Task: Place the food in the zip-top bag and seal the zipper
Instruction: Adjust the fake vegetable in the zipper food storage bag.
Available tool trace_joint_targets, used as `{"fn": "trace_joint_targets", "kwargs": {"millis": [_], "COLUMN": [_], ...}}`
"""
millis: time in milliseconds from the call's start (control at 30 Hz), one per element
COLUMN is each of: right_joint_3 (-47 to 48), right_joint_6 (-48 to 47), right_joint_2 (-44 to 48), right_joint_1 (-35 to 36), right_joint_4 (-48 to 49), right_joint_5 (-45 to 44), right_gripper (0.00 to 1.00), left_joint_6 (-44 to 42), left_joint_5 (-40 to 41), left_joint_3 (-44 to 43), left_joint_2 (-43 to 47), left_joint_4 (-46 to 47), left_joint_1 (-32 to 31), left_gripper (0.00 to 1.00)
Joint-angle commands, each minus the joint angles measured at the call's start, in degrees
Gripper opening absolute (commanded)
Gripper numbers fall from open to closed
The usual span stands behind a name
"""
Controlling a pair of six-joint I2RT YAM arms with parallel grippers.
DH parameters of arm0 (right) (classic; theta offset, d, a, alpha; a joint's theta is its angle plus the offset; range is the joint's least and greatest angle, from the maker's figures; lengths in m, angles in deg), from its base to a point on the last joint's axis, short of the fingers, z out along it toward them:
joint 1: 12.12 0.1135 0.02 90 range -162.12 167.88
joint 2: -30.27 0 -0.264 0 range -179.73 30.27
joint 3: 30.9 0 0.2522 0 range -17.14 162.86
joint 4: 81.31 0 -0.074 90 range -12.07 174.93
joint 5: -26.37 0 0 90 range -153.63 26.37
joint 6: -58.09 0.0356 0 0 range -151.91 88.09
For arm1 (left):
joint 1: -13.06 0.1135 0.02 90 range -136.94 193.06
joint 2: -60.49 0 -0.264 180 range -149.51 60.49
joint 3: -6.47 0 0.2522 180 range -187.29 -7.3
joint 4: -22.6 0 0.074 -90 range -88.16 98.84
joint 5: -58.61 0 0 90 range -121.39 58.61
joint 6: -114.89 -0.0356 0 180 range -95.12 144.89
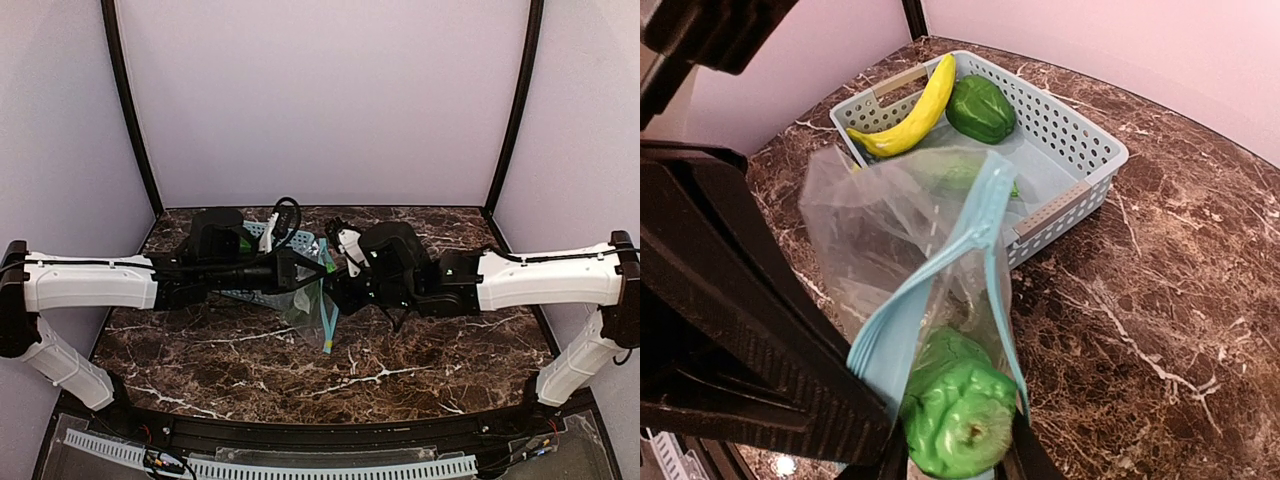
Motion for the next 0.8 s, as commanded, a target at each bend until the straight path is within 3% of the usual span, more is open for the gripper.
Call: {"fn": "trace_joint_targets", "kwargs": {"millis": [0,133,367,567,767], "right_joint_3": [2.4,2.4,0.8,-0.5,-3.6], "right_joint_6": [-3.1,-4.0,-3.3,-0.6,3.2], "right_joint_2": [-0.7,0.0,3.5,6.9,12.8], "right_joint_1": [-0.8,-1.6,-1.7,-1.8,-1.7], "right_joint_4": [1.1,1.1,-0.2,-3.0,-3.2], "right_joint_5": [1.7,3.0,3.7,5.2,10.9], "right_gripper": [0.31,0.37,0.46,0.50,0.62], "left_joint_6": [-1.0,-1.1,1.1,3.0,3.6], "left_joint_5": [-7.3,-7.0,3.1,4.9,5.9], "left_joint_3": [-2.1,-2.1,0.0,1.0,1.3], "left_joint_2": [-1.4,-1.7,0.2,0.0,-1.0], "left_joint_4": [1.7,1.2,-3.2,-3.1,-3.5], "left_joint_1": [-1.4,-1.6,-1.4,-0.6,0.3], "left_gripper": [0.01,0.01,0.01,0.01,0.01]}}
